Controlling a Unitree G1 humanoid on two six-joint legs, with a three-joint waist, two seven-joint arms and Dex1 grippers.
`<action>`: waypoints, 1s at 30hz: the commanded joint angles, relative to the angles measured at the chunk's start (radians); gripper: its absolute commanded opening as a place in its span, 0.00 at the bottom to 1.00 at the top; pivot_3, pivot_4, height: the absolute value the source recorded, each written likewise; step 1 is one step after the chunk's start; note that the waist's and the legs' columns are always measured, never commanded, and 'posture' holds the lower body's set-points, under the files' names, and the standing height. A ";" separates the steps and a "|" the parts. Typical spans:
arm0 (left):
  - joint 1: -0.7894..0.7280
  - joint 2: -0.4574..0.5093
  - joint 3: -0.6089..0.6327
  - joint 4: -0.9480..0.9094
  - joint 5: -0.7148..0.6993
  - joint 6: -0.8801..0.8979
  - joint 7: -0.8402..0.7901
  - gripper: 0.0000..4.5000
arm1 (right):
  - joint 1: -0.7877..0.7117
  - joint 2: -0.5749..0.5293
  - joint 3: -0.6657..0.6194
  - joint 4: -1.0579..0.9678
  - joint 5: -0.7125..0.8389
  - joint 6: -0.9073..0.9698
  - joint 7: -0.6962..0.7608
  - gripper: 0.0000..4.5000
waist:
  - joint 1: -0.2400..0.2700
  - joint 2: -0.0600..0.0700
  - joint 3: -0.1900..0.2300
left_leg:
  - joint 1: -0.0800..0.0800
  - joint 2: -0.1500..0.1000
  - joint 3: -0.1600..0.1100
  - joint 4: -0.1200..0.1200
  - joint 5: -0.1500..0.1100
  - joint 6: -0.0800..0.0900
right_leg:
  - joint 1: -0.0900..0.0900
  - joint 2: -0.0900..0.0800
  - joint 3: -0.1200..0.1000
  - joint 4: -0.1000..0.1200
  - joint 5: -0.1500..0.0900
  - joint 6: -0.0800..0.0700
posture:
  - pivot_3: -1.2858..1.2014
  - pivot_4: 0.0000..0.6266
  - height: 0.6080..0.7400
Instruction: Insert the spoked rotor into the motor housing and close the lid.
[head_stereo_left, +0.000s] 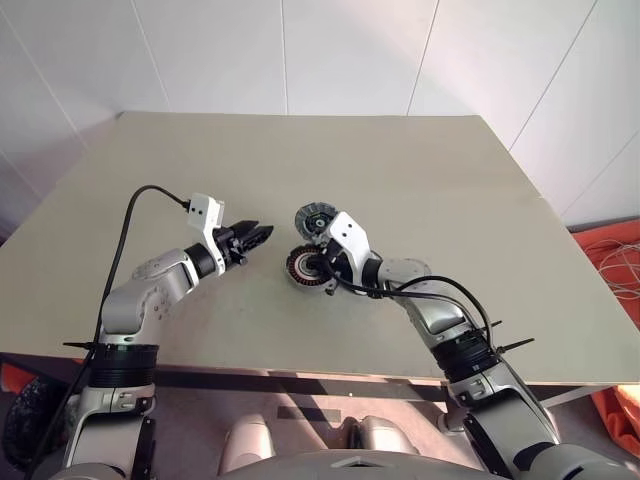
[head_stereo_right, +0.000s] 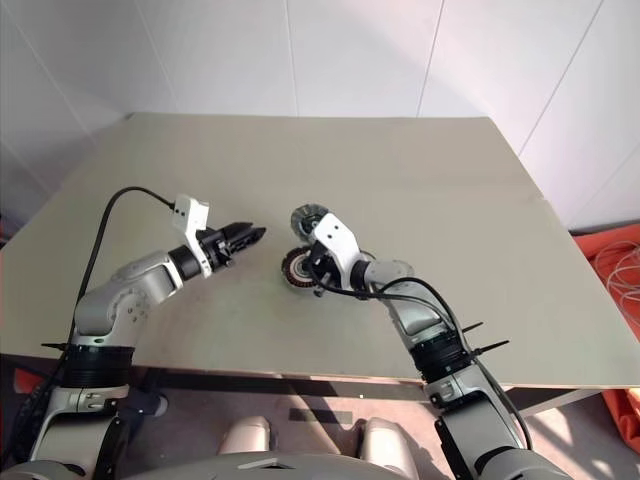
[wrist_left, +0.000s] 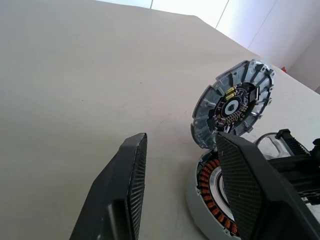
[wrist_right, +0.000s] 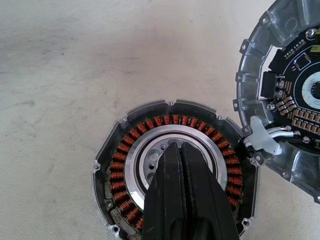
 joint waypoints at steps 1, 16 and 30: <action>-0.005 0.000 0.007 -0.039 -0.007 -0.008 0.004 0.51 | 0.010 -0.002 -0.002 -0.085 0.012 0.022 -0.001 0.01 | 0.000 0.000 0.000 | 0.000 0.000 0.000 0.000 0.000 0.000 | 0.000 0.000 0.000 0.000 0.000 0.000 | 0.52 0.00 1.00; 0.041 0.044 -0.021 -0.061 -0.022 0.093 -0.029 0.51 | -0.048 -0.008 -0.025 -0.081 0.010 0.034 -0.007 0.01 | -0.004 0.000 0.000 | 0.000 0.000 0.000 0.000 0.000 0.000 | 0.000 0.000 0.000 0.000 0.000 0.000 | 0.52 0.00 1.00; 0.145 0.015 -0.079 0.031 0.037 -0.048 -0.096 0.51 | -0.062 0.000 -0.027 -0.004 0.005 -0.019 -0.021 0.01 | -0.001 0.000 0.000 | 0.001 0.000 0.000 0.000 0.000 0.000 | 0.001 0.000 0.000 0.000 0.000 0.000 | 0.52 0.00 1.00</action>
